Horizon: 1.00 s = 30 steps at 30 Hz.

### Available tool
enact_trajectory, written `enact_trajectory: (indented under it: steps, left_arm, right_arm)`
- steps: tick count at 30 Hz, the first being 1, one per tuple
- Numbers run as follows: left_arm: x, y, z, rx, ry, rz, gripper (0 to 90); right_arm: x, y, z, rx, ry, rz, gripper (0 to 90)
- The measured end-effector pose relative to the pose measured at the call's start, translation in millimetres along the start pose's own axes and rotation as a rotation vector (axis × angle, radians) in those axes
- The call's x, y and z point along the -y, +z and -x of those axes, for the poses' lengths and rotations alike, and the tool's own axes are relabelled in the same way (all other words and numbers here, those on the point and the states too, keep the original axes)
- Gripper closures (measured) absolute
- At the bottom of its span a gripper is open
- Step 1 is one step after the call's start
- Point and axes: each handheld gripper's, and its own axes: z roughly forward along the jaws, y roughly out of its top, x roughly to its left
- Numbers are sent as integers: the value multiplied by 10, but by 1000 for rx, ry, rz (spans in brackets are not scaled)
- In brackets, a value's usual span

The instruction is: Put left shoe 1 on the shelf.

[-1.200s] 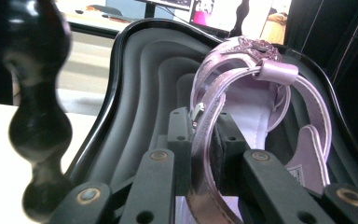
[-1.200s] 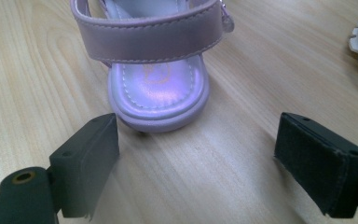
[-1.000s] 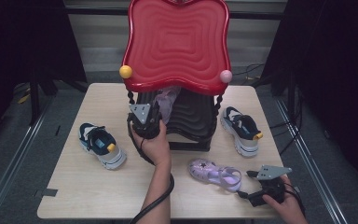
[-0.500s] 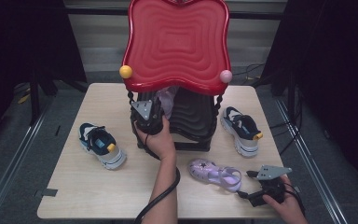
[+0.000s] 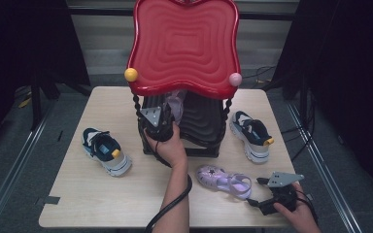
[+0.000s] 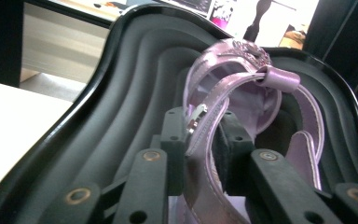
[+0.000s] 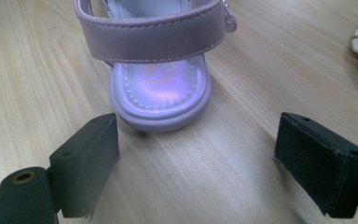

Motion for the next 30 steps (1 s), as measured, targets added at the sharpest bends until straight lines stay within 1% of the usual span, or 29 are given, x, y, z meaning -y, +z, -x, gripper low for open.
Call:
enact_trajectory:
  steps: [1,2,3,4,5,9,10,11,12,14,15,16,17,18,20,21,22,23,24,25,26,27,28,29,30]
  left_arm:
    - [-6,-7,2,9,20,-6,733]
    - [-19,-23,13,23,52,-18,724]
    - [-19,-23,13,23,52,-18,717]
    - [-34,-39,23,34,76,-27,714]
    - [-42,-42,24,38,85,-38,709]
    - [-50,-44,5,42,96,-52,691]
    - [-50,-44,-5,43,110,-66,684]
    - [-50,-44,-5,43,110,-66,684]
    - [-58,-57,-13,45,135,-59,681]
    - [-67,-59,-17,47,142,-60,665]
    - [-85,-66,-20,50,162,-68,657]
    - [-85,-66,-20,50,162,-68,647]
    - [-93,-67,-20,60,167,-73,643]
    - [-104,-73,-22,74,176,-93,632]
    - [-107,-81,-24,71,183,-98,627]
    - [-109,-88,-29,70,196,-105,596]
    - [-114,-103,-43,75,210,-116,596]
    - [-121,-114,-58,83,220,-122,557]
    - [-130,-119,-66,95,214,-135,544]
    - [-146,-118,-80,105,219,-147,526]
    - [-146,-118,-80,105,219,-147,505]
    - [-157,-123,-88,105,223,-155,505]
    - [-167,-129,-95,109,218,-157,482]
    - [-195,-147,-110,129,225,-163,469]
    - [-209,-160,-108,130,237,-168,456]
  right_arm:
    - [0,0,0,0,-1,0,131]
    - [0,0,0,0,-2,0,131]
    - [0,0,0,0,-2,0,131]
    - [0,0,0,-1,-1,0,131]
    - [0,0,0,-1,-1,0,131]
    - [0,0,0,0,-1,0,131]
    - [0,0,-1,0,-1,0,131]
    - [0,0,0,0,-1,0,131]
    - [0,0,0,0,-1,0,131]
    - [0,0,0,-1,-1,0,131]
    - [0,0,0,-1,0,0,131]
    - [0,0,0,-1,0,0,131]
    - [0,0,0,-1,-1,0,131]
    - [0,0,0,-1,-1,0,131]
    - [0,0,1,-1,-1,0,131]
    - [0,0,1,-1,-1,0,131]
    - [0,0,1,-1,-1,0,131]
    - [0,0,0,-1,-1,0,131]
    - [0,0,0,-1,-1,0,131]
    - [0,0,0,-1,-1,0,131]
    - [0,0,0,-1,-1,0,131]
    - [0,0,0,-1,-1,0,131]
    - [0,0,-1,0,-1,0,131]
    - [0,0,-1,0,-1,0,131]
    - [0,0,-1,0,-1,0,131]
